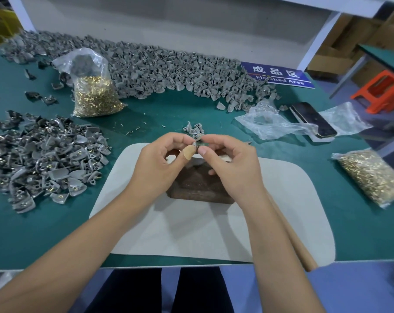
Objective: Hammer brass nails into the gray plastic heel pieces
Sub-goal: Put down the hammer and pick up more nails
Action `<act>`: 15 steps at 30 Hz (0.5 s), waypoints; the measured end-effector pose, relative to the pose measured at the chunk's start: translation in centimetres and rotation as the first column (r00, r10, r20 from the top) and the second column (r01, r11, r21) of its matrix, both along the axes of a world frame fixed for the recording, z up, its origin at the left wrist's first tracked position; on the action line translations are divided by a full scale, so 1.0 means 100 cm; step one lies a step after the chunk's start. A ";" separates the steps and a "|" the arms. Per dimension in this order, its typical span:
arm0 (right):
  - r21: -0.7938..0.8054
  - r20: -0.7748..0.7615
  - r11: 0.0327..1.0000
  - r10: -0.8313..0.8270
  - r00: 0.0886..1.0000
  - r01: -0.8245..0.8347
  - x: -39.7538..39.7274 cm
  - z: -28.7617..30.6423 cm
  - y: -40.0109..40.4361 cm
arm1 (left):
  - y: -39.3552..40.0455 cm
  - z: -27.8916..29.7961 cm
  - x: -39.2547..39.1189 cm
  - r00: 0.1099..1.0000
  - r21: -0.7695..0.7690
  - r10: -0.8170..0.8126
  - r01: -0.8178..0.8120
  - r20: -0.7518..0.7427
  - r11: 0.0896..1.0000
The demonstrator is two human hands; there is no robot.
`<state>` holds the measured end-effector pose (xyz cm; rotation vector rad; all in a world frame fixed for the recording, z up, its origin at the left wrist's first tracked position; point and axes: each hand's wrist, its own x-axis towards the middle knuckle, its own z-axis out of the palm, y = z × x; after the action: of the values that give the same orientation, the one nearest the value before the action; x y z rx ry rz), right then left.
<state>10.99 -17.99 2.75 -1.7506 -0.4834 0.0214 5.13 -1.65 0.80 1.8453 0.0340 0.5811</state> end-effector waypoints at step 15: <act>-0.739 0.258 0.558 -0.286 0.923 0.379 0.010 -0.021 -0.066 | -0.007 0.002 -0.007 0.999 0.373 0.014 0.005 -0.049 0.928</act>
<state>11.98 -24.58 0.65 -2.7166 -0.1963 -0.1632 4.42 -2.31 0.95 2.2312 -0.0423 0.5720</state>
